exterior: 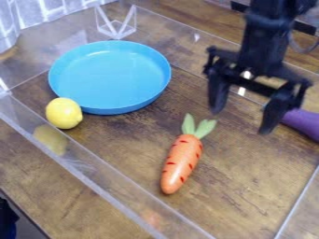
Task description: Move the carrot to the right side
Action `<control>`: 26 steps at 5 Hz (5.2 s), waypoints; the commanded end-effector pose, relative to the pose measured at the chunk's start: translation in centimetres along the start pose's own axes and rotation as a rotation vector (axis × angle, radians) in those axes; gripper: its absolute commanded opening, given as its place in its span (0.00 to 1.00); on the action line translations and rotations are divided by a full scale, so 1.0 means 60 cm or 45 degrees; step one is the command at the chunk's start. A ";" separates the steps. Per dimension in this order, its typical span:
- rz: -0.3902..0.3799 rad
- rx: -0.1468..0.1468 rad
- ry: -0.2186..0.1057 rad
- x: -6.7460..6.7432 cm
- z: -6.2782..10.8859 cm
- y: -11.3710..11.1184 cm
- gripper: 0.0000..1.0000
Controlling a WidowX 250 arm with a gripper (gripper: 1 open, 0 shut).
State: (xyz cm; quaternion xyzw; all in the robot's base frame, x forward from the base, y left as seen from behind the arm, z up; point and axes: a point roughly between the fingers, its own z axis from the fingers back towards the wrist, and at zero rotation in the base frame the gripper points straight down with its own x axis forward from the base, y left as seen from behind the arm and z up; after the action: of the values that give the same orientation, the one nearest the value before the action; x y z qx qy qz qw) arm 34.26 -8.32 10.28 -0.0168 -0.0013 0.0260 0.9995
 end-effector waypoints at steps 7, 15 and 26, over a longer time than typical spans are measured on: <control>0.247 0.077 -0.087 -0.047 0.042 0.205 1.00; -0.554 0.034 -0.097 -0.096 -0.023 0.264 1.00; -0.646 0.068 -0.064 -0.108 -0.091 0.279 0.00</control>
State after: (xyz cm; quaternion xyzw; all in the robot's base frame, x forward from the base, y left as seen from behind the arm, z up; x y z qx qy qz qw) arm 25.88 7.38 2.43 -0.0081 0.0016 -0.2248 0.9744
